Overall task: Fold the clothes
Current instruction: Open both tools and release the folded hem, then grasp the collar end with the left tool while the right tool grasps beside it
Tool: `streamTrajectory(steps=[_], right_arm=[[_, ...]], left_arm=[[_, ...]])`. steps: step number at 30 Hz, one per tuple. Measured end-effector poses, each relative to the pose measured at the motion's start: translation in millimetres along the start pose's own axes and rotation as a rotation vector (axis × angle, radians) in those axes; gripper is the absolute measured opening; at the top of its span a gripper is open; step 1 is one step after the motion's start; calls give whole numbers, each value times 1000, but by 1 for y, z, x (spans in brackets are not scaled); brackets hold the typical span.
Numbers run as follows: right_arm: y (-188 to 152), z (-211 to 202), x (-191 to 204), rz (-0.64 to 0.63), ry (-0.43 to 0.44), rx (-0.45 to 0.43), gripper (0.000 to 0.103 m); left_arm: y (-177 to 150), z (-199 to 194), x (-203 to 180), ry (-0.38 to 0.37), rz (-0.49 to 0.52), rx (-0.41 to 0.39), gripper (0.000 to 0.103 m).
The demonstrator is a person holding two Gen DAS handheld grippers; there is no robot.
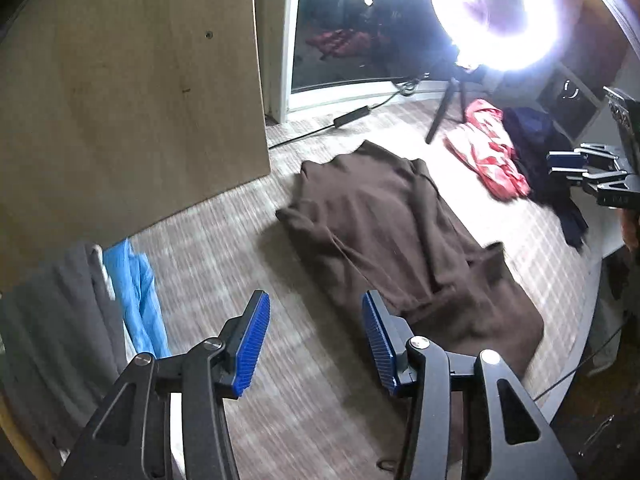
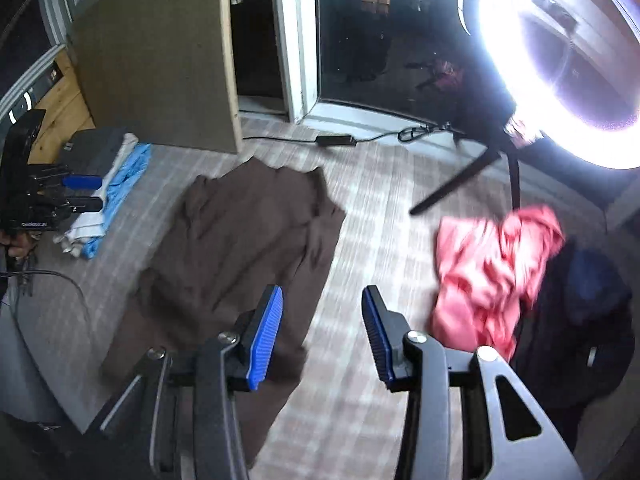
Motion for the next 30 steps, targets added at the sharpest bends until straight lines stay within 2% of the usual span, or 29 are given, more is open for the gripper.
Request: streamTrajectory(steps=[5, 8, 13, 22, 26, 30], right_arm=[[21, 71, -26, 16, 21, 44, 41], [26, 110, -38, 36, 65, 71, 41], [30, 149, -45, 32, 118, 85, 41], [36, 189, -37, -11, 158, 105, 41], [39, 194, -39, -31, 170, 118, 49], [44, 197, -39, -56, 205, 115, 50]], left_arm=[[19, 56, -4, 32, 2, 68, 47], [28, 93, 0, 58, 9, 106, 47], [39, 138, 11, 101, 54, 141, 48], [46, 160, 1, 81, 103, 125, 49], [48, 160, 1, 61, 104, 120, 50], [47, 158, 0, 34, 102, 109, 47]])
Point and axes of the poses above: each gripper's, at about its wrist camera, not at the fingertips, and z roughly the way its jaws point, x to its left, y to its top, the point moved 6 cm from there along z, roughly the way its jaws point, and after that the axes turned 4 degrees about y, right-handed, at the moved point
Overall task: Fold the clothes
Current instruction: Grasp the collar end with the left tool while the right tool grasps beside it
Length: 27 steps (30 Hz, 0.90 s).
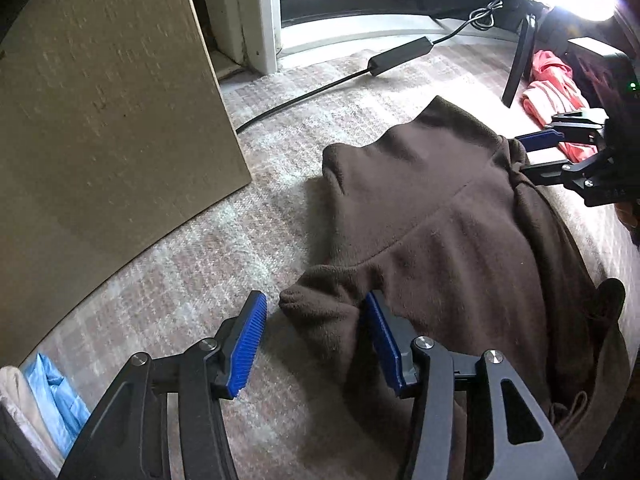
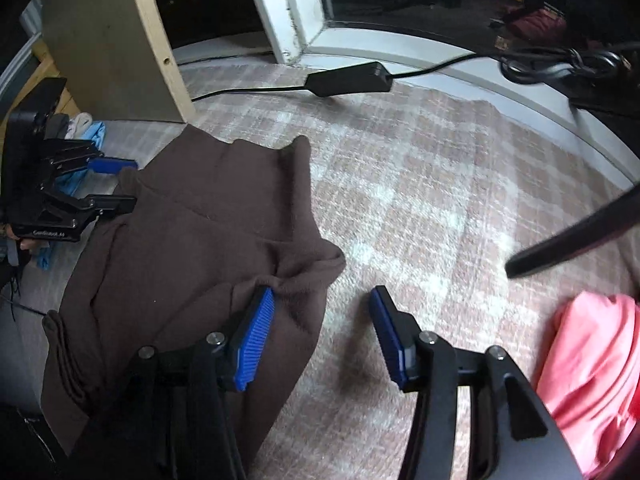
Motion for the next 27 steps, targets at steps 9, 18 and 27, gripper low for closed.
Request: streamTrajectory(steps=[9, 18, 27], right_arm=[[5, -3, 8, 11, 125, -9, 12], [-2, -94, 48, -6, 138, -186, 10], [-100, -187, 126, -83, 30, -358, 10]], left_arm=[[-1, -12, -14, -40, -10, -37, 10], [-3, -117, -21, -52, 6, -217, 10], [-93, -216, -89, -29, 105, -394, 10]])
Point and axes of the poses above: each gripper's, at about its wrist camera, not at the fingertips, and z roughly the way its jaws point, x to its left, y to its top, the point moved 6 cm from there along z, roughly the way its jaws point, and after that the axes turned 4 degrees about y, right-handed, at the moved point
